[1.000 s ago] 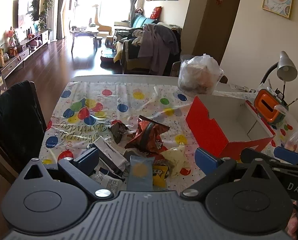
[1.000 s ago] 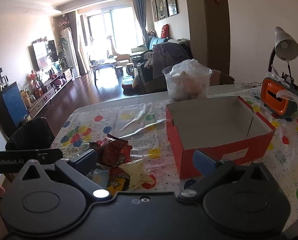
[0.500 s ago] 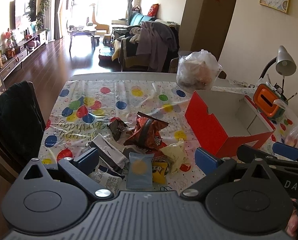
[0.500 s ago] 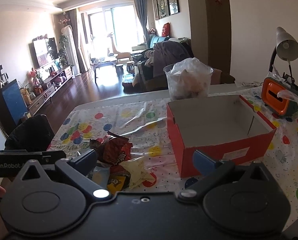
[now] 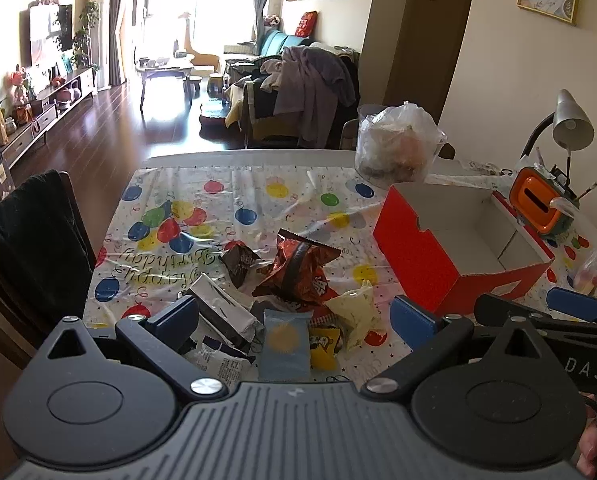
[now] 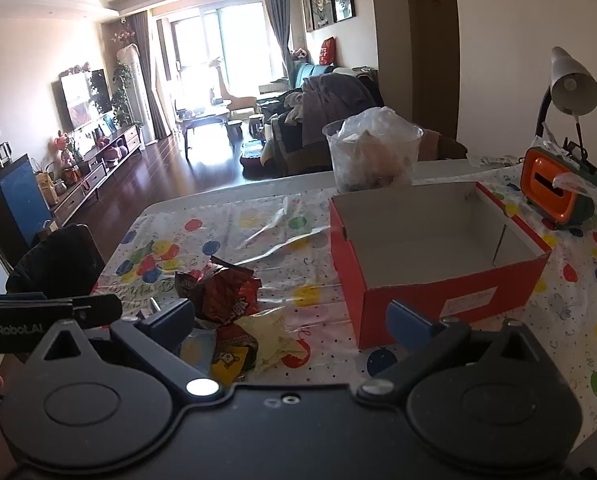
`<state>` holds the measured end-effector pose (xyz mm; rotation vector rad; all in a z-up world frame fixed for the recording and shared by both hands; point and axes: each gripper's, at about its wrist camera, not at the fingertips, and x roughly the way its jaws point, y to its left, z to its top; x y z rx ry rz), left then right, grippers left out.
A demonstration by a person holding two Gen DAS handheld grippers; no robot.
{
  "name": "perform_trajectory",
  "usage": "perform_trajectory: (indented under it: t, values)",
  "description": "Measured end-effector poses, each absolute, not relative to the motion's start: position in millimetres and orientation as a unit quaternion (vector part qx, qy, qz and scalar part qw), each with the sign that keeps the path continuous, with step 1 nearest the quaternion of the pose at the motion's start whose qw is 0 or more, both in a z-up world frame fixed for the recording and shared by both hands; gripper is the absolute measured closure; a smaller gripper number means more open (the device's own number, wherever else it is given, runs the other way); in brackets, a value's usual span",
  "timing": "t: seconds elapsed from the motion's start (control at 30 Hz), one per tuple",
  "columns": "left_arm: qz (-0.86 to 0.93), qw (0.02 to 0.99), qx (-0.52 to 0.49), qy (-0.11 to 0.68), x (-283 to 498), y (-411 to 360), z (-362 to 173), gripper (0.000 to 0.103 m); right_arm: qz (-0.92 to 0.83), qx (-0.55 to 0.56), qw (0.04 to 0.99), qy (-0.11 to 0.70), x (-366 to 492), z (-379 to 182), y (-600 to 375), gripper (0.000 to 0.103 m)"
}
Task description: Organize snacks
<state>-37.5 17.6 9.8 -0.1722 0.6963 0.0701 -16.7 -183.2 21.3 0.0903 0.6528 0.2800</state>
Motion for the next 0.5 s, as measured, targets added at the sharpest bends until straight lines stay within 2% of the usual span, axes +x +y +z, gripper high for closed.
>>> perform_trajectory:
  t: [0.5]
  values:
    - [0.035,0.937,-0.078,0.340,-40.5,19.4,11.9,0.000,0.146,0.042,0.938,0.312,-19.0,24.1,-181.8,0.001]
